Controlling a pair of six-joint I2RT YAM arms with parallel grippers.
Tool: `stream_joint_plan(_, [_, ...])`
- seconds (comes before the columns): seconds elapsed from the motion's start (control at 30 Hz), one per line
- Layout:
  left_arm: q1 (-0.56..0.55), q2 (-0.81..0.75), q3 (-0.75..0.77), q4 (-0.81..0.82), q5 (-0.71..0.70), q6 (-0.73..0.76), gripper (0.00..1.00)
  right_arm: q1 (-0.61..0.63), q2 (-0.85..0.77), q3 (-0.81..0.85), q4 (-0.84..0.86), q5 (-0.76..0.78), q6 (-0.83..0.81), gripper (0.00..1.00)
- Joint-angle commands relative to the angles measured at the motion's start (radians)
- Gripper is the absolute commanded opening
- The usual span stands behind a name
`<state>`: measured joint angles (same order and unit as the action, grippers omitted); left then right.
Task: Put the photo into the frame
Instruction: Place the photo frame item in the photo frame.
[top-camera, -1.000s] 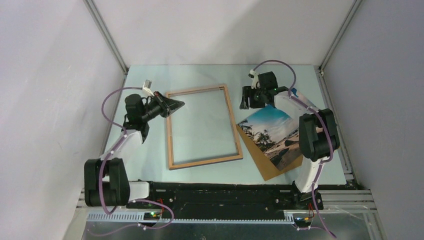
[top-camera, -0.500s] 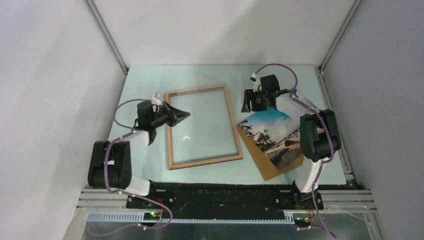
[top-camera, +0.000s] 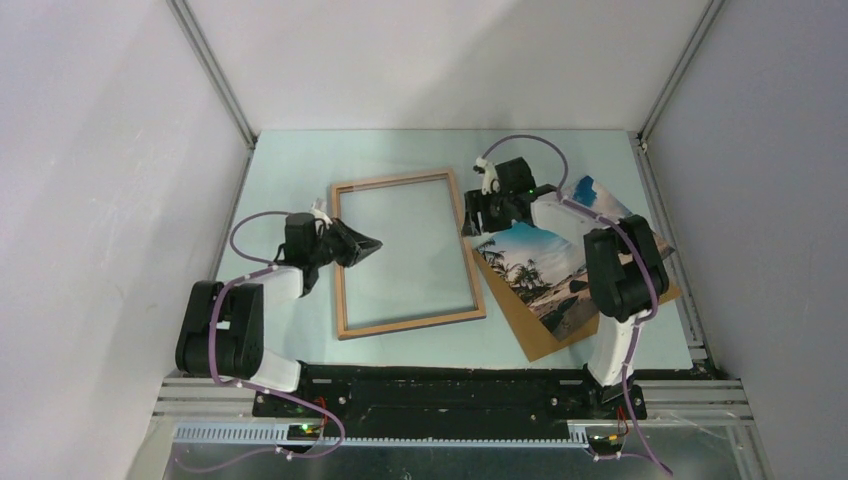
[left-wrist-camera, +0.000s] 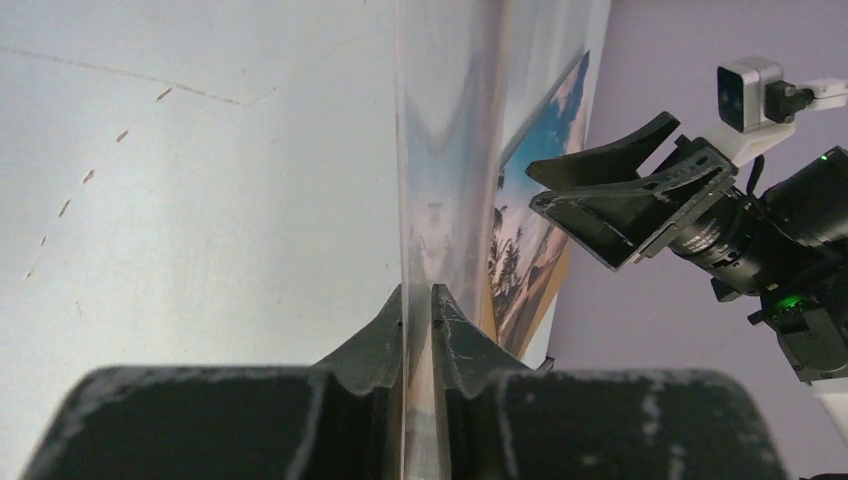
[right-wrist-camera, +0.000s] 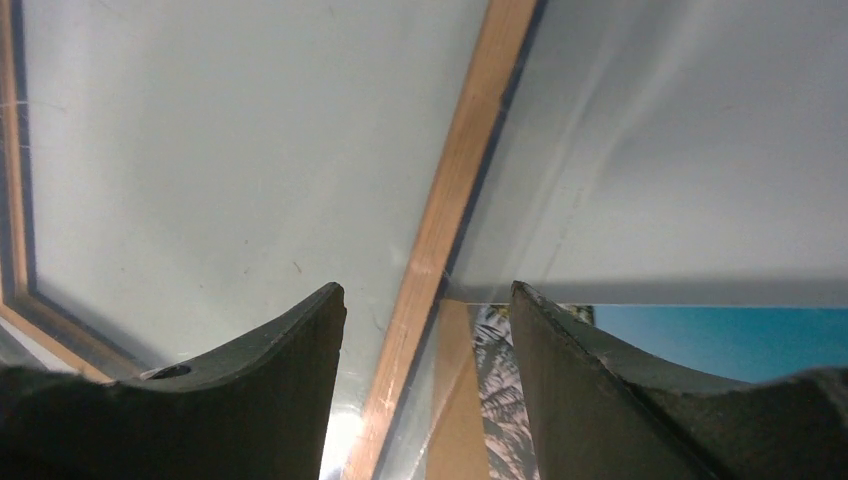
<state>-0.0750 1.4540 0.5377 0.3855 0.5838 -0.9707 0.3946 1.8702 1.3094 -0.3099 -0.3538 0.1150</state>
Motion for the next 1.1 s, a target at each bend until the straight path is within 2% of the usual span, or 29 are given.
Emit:
stream_joint_plan(0.0, [-0.018, -0.021, -0.01, -0.015, -0.042, 0.046, 0.16, 0.038, 0.061, 0.04, 0.007, 0.007, -0.025, 0.66])
stream_joint_plan(0.2, [-0.027, -0.03, -0.009, -0.025, -0.044, 0.053, 0.28, 0.061, 0.11, 0.06, -0.012, 0.026, -0.039, 0.65])
stream_joint_plan(0.47, [-0.027, -0.041, 0.015, -0.036, -0.04, 0.085, 0.55, 0.069, 0.112, 0.061, -0.02, 0.042, -0.063, 0.64])
stream_joint_plan(0.67, [-0.024, 0.009, 0.085, -0.036, -0.006, 0.102, 0.65, 0.076, 0.104, 0.061, -0.032, 0.051, -0.079, 0.64])
stream_joint_plan(0.87, [-0.019, 0.049, 0.131, -0.036, 0.007, 0.133, 0.73, 0.081, 0.097, 0.06, -0.038, 0.057, -0.088, 0.63])
stream_joint_plan(1.07, [-0.006, 0.097, 0.164, -0.036, 0.007, 0.159, 0.73, 0.089, 0.102, 0.06, -0.041, 0.067, -0.097, 0.63])
